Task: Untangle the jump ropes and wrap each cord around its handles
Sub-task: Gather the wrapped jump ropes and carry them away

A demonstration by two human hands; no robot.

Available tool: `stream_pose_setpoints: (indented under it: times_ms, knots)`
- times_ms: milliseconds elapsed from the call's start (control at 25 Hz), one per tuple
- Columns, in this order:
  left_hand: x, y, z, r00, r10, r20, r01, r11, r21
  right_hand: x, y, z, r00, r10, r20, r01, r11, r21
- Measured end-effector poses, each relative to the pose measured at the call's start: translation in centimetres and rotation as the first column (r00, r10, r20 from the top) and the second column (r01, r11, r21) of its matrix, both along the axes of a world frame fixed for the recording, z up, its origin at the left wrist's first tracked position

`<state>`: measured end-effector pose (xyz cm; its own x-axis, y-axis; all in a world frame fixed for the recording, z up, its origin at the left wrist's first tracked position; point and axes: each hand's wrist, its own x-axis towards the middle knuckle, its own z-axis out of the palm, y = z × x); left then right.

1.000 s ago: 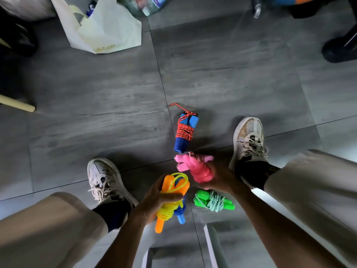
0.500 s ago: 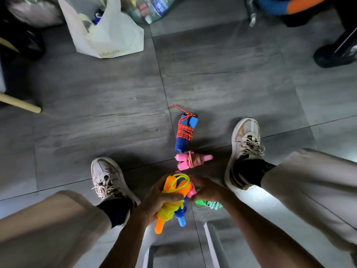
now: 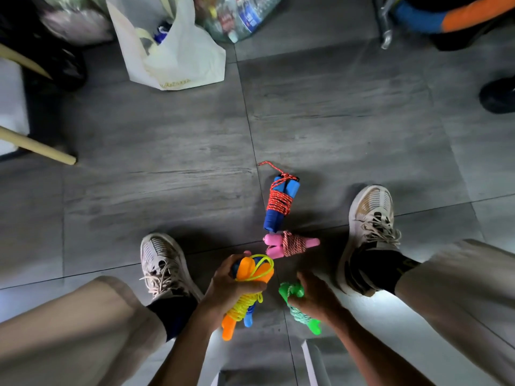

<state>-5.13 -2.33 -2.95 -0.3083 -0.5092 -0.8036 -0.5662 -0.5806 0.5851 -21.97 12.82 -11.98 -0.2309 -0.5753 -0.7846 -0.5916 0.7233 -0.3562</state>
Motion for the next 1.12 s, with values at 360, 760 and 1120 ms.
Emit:
stream_pose_setpoints:
  times_ms: [360, 760, 1120]
  knots:
    - [-0.3, -0.9, -0.8, 0.999, -0.033, 0.022, 0.034, 0.999, -0.022, -2.5, -9.3, 3.6, 0.663, -0.677, 0.318, 0.746, 0.633, -0.208]
    - [-0.1, -1.9, -1.0, 0.998, -0.061, -0.025, 0.062, 0.998, 0.01, -4.3, -8.7, 0.9, 0.924, 0.267, -0.274, -0.283, 0.959, -0.021]
    - [0.2, -6.6, 2.4, 0.968, -0.069, -0.241, 0.112, 0.979, 0.173, -6.5, -5.5, 0.9, 0.851, -0.428, 0.305, 0.464, 0.885, -0.05]
